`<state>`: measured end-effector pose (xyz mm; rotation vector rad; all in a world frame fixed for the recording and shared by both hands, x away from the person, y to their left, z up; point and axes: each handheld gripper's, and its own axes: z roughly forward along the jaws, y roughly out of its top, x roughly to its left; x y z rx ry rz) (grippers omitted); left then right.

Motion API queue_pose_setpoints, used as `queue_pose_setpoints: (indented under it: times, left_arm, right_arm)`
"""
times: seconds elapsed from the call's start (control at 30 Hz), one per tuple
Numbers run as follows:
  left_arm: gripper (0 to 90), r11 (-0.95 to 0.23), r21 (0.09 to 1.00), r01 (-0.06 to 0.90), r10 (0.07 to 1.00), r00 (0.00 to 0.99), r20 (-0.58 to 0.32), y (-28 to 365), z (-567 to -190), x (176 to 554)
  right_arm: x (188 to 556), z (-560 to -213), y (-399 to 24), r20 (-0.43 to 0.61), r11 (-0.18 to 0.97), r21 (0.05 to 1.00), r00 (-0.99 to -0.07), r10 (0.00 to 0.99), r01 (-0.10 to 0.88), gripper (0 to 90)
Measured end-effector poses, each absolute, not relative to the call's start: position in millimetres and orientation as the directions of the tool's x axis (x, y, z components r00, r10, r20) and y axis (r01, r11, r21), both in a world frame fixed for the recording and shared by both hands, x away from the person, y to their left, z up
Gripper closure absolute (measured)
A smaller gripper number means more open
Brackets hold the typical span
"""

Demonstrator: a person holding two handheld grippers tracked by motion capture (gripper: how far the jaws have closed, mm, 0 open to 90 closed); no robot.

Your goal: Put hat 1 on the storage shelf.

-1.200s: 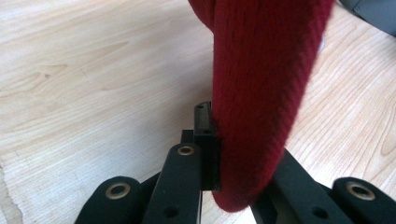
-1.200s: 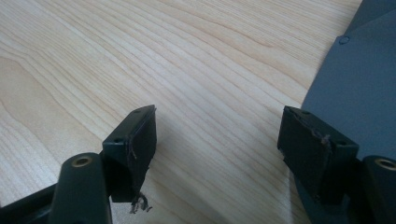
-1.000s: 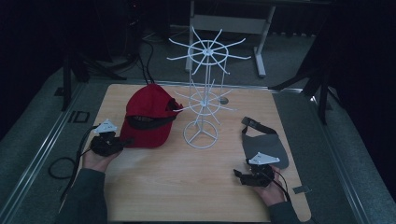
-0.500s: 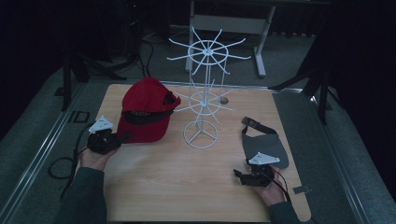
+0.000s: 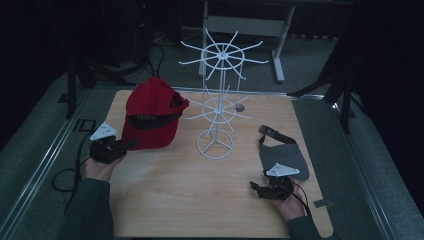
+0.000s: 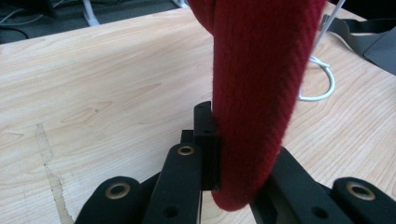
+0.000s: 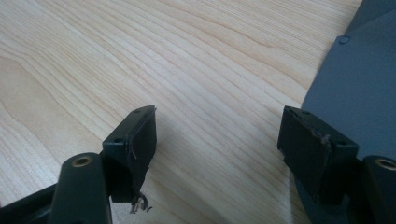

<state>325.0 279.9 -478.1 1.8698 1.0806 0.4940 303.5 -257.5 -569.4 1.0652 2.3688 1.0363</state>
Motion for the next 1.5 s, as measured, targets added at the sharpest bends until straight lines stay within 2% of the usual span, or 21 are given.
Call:
queue_pose_setpoints:
  times: [1.5]
  left_arm:
    - [85.9, -0.128, 0.919, 0.374, 0.878, 0.474, -0.070, 281.5, -441.7, 325.7]
  right_arm:
    - [303.5, -569.4, -257.5, -0.011, 0.450, 0.739, -0.659, 0.752, 0.501, 28.1]
